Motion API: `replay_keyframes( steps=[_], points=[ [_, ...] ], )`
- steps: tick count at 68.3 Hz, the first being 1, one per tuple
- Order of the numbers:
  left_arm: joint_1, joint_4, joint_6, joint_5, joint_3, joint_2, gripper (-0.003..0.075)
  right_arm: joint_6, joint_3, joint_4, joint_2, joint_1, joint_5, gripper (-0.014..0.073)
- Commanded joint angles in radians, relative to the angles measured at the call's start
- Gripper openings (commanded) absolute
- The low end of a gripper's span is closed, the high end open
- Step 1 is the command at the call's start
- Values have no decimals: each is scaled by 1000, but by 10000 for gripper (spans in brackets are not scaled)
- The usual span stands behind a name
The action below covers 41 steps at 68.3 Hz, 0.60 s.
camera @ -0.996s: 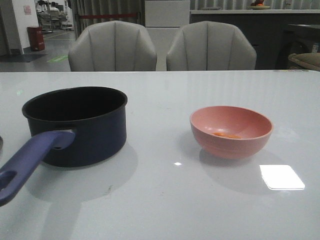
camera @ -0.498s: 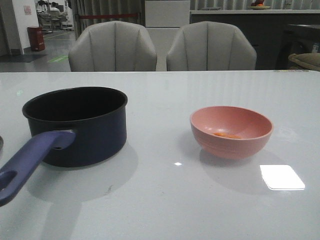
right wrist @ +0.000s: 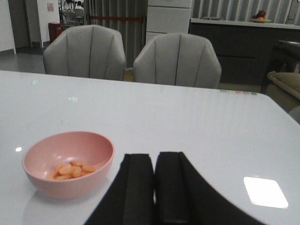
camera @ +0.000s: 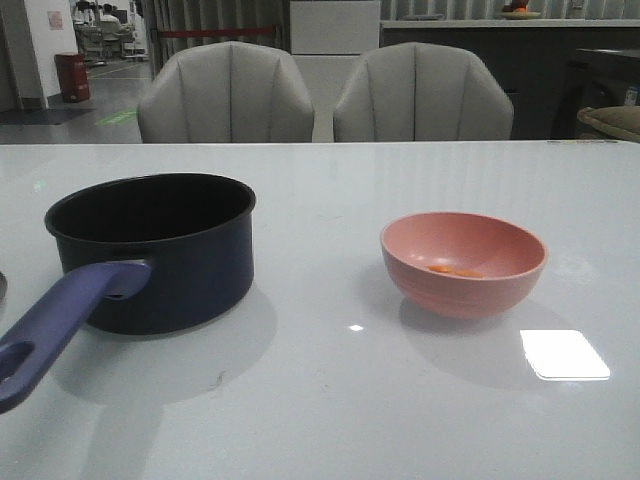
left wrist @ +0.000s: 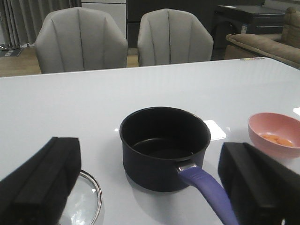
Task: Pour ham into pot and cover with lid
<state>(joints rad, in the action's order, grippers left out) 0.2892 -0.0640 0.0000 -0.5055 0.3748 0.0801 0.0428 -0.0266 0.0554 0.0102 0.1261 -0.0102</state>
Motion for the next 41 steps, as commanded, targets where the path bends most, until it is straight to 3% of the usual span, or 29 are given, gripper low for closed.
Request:
replay_keyframes(
  steps=[1,10,25,41],
  points=[
    [8,0,0,86,-1,10,638,1,9,-10,20,-7,-193,162],
    [8,0,0,88,-3,10,638,-25,108,-9,-14,-1,-101,162],
    [8,1,0,88,-3,10,638,-25,351,-9,-249,0,247,162],
    [8,1,0,90,-3,10,638,-32,360,45,-336,0,254,162]
  ],
)
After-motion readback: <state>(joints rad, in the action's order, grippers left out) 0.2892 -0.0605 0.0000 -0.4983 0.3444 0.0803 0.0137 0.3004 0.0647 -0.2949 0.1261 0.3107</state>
